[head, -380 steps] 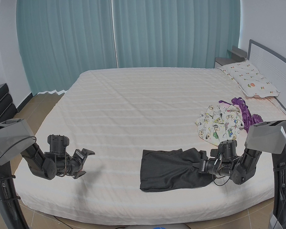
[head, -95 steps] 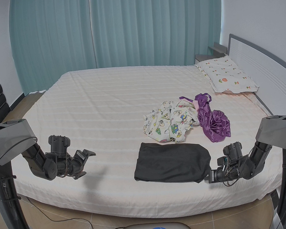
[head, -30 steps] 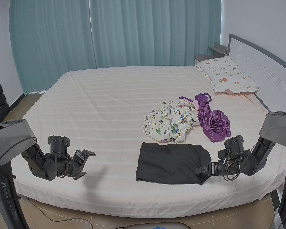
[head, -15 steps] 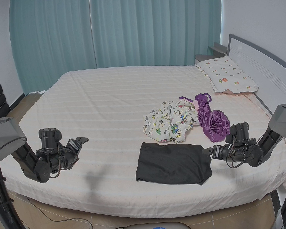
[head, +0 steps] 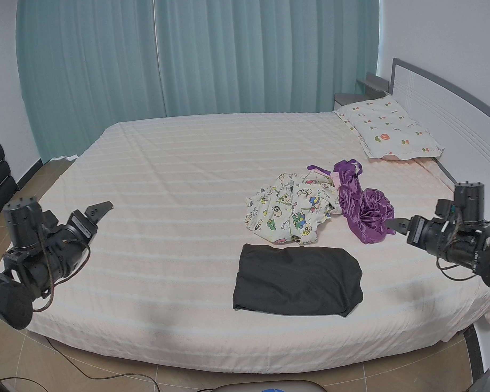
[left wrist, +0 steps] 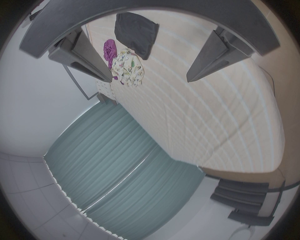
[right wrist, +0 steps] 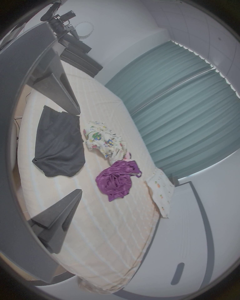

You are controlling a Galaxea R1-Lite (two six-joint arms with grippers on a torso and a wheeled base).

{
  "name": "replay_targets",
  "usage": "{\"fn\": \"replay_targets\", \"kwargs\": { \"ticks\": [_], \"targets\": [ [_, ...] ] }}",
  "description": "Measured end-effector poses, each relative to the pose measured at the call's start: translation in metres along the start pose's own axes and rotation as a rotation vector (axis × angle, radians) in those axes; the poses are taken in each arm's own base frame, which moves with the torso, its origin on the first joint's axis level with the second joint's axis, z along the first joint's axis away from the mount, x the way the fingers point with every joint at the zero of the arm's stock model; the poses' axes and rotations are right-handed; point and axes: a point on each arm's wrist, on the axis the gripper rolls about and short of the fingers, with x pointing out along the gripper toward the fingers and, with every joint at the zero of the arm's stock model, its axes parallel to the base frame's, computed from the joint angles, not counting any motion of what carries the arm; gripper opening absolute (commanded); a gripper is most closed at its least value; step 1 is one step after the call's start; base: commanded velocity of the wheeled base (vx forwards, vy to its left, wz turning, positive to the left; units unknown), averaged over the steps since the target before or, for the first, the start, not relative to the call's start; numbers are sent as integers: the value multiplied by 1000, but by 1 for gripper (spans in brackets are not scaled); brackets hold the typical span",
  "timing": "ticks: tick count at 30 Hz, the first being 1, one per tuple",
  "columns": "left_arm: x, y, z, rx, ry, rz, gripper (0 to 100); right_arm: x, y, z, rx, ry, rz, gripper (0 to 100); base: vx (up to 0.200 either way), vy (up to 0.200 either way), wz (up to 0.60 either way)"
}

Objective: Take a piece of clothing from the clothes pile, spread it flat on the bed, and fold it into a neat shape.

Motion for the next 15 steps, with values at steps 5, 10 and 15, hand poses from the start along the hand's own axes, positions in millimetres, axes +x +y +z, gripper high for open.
{"fn": "replay_targets", "kwargs": {
  "ticks": [5, 10, 15],
  "targets": [
    [-55, -9, 12, 80, -103, -21, 100, -61, -4, 0, -14, -100, 26, 100, 0, 0, 0],
    [-111, -9, 11, 161, -192, -49, 100, -115, -14, -15, -51, -171, 28, 100, 0, 0, 0],
    [-160, 0, -1, 256, -252, -60, 100, -157, -25, -39, -86, -209, 21, 100, 0, 0, 0]
  ]
}}
